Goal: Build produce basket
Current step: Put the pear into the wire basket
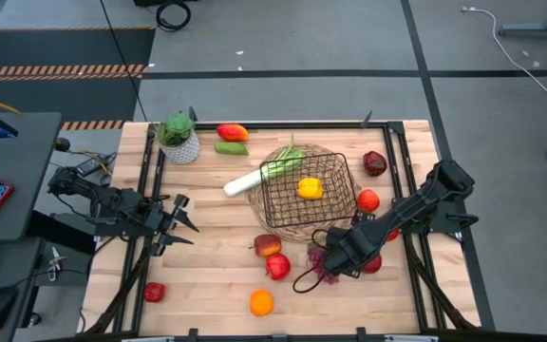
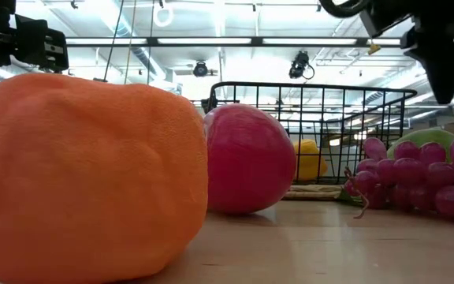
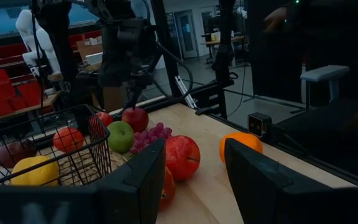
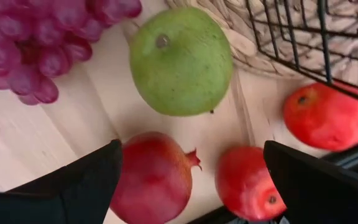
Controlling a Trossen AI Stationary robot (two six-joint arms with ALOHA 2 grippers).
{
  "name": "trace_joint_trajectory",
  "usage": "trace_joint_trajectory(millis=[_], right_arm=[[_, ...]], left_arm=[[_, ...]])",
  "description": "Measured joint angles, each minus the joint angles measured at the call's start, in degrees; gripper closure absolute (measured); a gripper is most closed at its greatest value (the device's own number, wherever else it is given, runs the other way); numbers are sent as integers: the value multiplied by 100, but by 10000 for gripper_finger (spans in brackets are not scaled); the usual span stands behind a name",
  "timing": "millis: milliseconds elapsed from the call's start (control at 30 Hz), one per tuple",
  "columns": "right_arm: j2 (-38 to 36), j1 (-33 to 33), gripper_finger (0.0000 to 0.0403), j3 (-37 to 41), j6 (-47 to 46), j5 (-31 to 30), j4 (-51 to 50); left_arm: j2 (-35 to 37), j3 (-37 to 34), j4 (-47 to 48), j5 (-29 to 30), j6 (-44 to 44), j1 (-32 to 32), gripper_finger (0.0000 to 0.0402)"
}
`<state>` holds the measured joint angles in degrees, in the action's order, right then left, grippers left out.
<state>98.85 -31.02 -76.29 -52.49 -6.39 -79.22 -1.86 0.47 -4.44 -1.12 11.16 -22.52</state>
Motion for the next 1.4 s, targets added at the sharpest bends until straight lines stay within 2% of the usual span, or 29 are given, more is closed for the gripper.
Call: trace_joint_trajectory(millis=[200,300,467,567,733,1033,1167,1400], right_arm=[[-542,-269,23,813,-97,-114,422],[-1004,-430,30,1374,-112,-327,1023],[-1421,-551,34,2039,708,-1064,1927],[-1396,-540,33,2264,1267,-1226,2250],[-1046,-496,33,2358,1705,-1218,2417],[-259,-501,35,1960,1970,-1159,2583],[-147,-500,35,1711,2175,-1133,2760],[-137,-500,34,1719,2378,-1062,3084]], left_arm=[[-1,-2,2,1,0,0,230],[0,0,2,-1,-2,0,230],[0,0,0,-1,-2,0,230],[1,0,0,-1,0,0,230],[1,0,0,1,-1,0,230],[0,0,0,1,-1,0,230],[-1,0,1,-1,0,0,230],[0,0,10,0,-1,0,230]])
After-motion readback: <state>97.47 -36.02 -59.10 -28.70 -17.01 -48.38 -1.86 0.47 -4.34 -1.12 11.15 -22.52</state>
